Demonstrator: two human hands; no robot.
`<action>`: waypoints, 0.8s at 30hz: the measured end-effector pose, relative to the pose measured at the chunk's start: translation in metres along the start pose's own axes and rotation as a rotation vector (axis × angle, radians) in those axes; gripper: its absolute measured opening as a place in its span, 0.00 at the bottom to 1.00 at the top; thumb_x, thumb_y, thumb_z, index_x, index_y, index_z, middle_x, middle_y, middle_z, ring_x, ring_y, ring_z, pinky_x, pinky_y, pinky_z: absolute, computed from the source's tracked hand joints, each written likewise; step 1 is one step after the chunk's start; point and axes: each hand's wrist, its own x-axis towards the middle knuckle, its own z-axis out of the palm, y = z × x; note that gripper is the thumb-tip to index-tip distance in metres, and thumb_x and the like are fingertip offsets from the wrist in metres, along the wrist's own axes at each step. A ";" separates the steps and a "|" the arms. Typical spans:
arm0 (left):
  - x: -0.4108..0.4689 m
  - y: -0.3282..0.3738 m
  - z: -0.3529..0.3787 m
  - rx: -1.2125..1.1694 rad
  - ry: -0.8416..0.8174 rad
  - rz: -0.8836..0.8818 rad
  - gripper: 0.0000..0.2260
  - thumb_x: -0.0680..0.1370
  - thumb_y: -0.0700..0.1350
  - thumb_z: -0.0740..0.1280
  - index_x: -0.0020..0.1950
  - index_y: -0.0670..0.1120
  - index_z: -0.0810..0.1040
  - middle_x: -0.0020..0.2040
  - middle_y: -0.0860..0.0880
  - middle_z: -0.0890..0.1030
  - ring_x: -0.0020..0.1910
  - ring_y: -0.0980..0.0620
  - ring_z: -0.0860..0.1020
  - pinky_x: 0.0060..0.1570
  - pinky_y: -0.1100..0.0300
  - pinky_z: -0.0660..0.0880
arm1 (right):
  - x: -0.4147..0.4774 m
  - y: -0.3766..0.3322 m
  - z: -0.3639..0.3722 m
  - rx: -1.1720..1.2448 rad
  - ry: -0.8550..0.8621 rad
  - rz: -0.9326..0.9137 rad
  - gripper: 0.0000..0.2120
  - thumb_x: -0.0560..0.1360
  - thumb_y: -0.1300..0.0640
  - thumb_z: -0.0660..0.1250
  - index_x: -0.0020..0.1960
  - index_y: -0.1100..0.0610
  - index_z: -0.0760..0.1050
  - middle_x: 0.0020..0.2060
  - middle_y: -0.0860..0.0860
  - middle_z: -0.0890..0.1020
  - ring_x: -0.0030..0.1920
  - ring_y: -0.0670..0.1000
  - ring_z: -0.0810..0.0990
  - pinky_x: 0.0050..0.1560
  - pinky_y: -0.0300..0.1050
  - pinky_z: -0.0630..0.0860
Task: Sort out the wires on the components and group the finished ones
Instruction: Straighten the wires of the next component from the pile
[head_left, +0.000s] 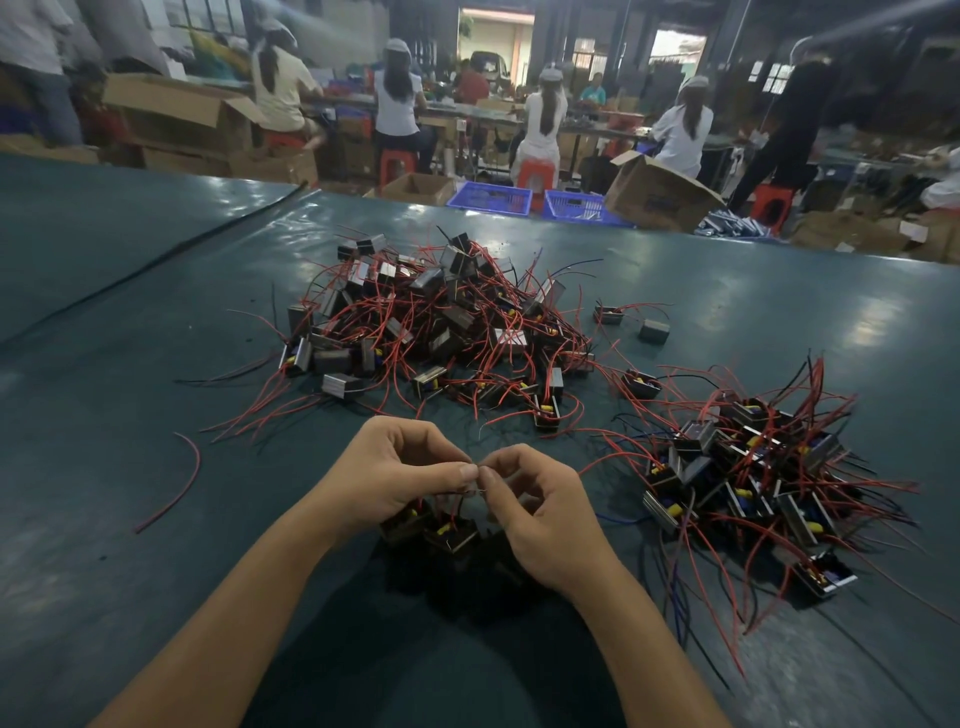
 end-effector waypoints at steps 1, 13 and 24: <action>0.000 0.000 0.001 -0.002 -0.007 0.003 0.04 0.66 0.44 0.76 0.38 0.45 0.85 0.38 0.42 0.85 0.37 0.50 0.83 0.40 0.63 0.79 | 0.000 -0.001 0.000 0.015 -0.007 0.014 0.04 0.78 0.61 0.67 0.45 0.56 0.78 0.33 0.45 0.78 0.33 0.43 0.75 0.33 0.37 0.72; 0.002 -0.004 0.003 0.091 0.019 0.063 0.02 0.69 0.42 0.76 0.38 0.49 0.86 0.35 0.46 0.85 0.36 0.52 0.84 0.38 0.64 0.78 | 0.003 -0.003 0.000 0.083 0.052 0.099 0.07 0.77 0.62 0.68 0.41 0.58 0.80 0.29 0.46 0.78 0.31 0.44 0.73 0.33 0.37 0.69; 0.003 -0.008 0.006 0.213 0.043 0.099 0.04 0.72 0.36 0.75 0.39 0.45 0.85 0.34 0.48 0.84 0.35 0.53 0.83 0.37 0.63 0.77 | 0.006 0.000 -0.003 0.202 0.036 0.295 0.07 0.77 0.60 0.69 0.39 0.56 0.80 0.22 0.44 0.76 0.24 0.41 0.71 0.25 0.33 0.68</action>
